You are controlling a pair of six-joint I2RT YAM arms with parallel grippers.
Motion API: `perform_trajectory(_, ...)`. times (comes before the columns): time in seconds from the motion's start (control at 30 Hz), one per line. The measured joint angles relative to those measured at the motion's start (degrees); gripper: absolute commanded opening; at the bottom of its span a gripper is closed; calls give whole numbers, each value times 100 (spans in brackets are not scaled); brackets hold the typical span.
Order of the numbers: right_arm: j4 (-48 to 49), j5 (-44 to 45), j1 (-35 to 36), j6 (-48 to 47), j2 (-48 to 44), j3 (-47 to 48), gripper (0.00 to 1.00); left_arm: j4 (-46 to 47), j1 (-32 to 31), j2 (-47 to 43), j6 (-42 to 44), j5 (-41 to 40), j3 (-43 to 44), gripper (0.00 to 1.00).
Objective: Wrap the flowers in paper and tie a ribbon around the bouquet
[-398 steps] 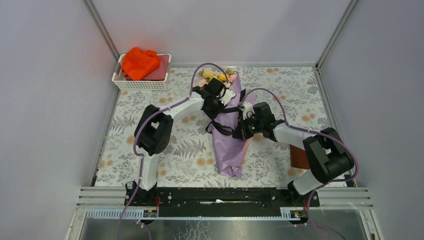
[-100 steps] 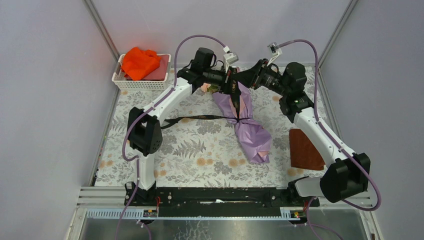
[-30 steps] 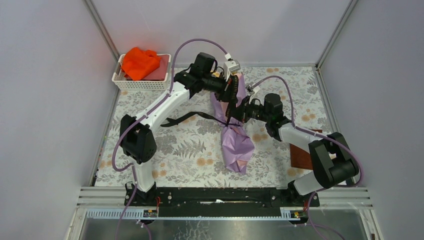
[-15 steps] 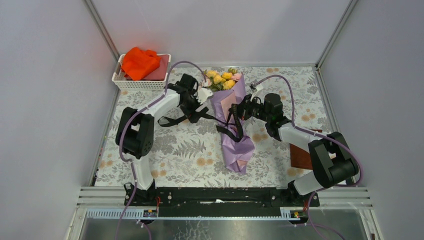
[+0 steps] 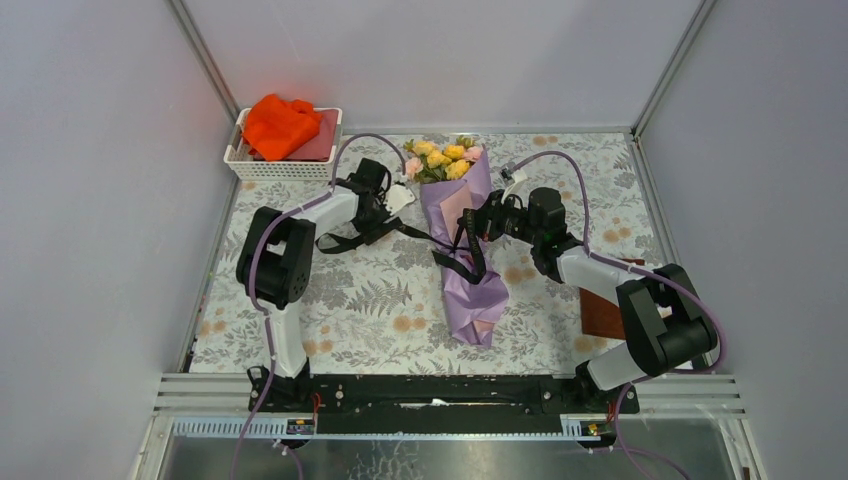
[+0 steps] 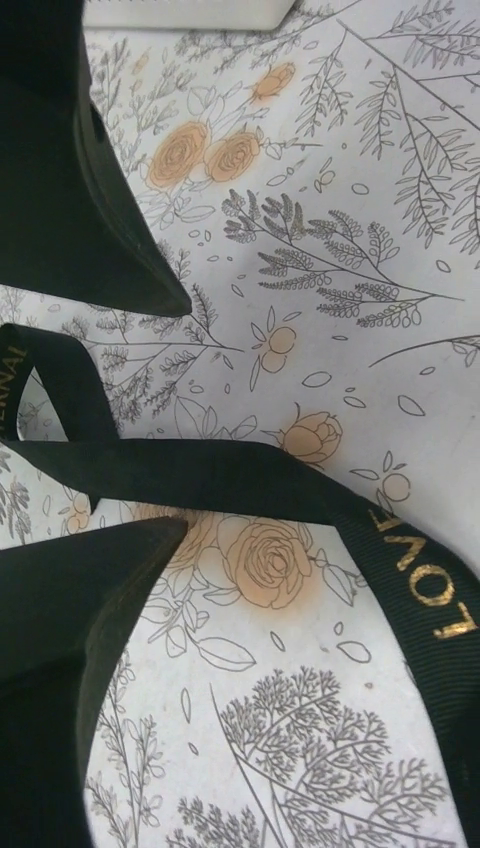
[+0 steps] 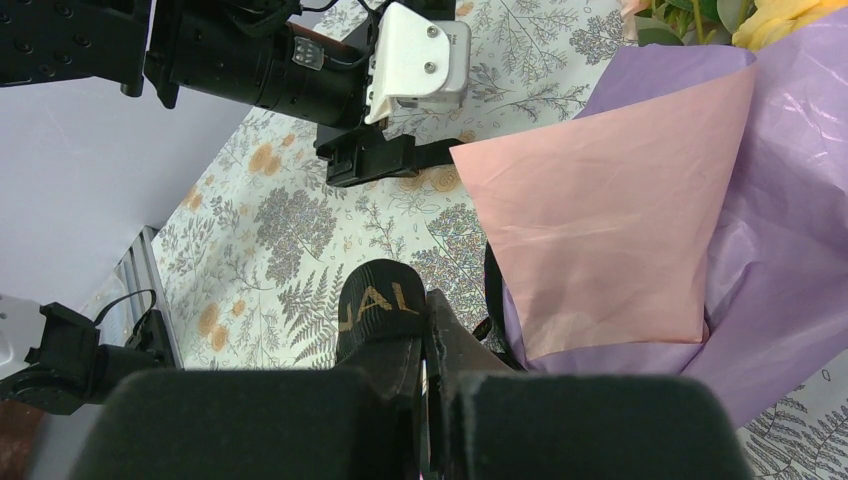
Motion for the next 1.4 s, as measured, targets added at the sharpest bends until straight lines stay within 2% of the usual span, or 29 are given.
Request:
perform_trajectory(0.1,-7,0,0,0,-7,0,0,118,0,11,-46,138,-52,59)
perform_trajectory(0.43,-94,0,0,-28,-37,0,0,33,7,153,-378,916,144,60)
perform_trajectory(0.57,-157,0,0,-39,-42,0,0,-22,4,411,-603,1152,503,54)
perform_trajectory(0.63,-192,2,0,-61,-57,-2,0,-79,4,531,-686,1224,664,39)
perform_trajectory(0.67,-205,2,0,-74,-74,-4,0,-98,4,575,-717,1257,721,26)
perform_trajectory(0.7,-214,4,0,-85,-92,-7,0,-116,4,601,-741,1285,752,9)
perform_trajectory(0.73,-221,7,0,-98,-109,-9,0,-129,4,610,-756,1316,754,0)
perform_trajectory(0.87,-343,127,0,-114,-210,-17,0,-133,7,566,-737,1333,686,0)
perform_trajectory(1.03,-787,634,-87,-87,-551,-168,0,-20,59,164,-905,911,101,0)
perform_trajectory(1.13,-857,756,-474,184,-732,-546,0,107,245,-151,-992,490,-367,0)
perform_trajectory(1.27,-704,686,-1298,848,-706,-1502,0,321,522,-466,-1062,140,-848,0)
perform_trajectory(1.4,-767,490,-1550,1217,-481,-1834,0,623,570,-608,-1073,-81,-1115,0)
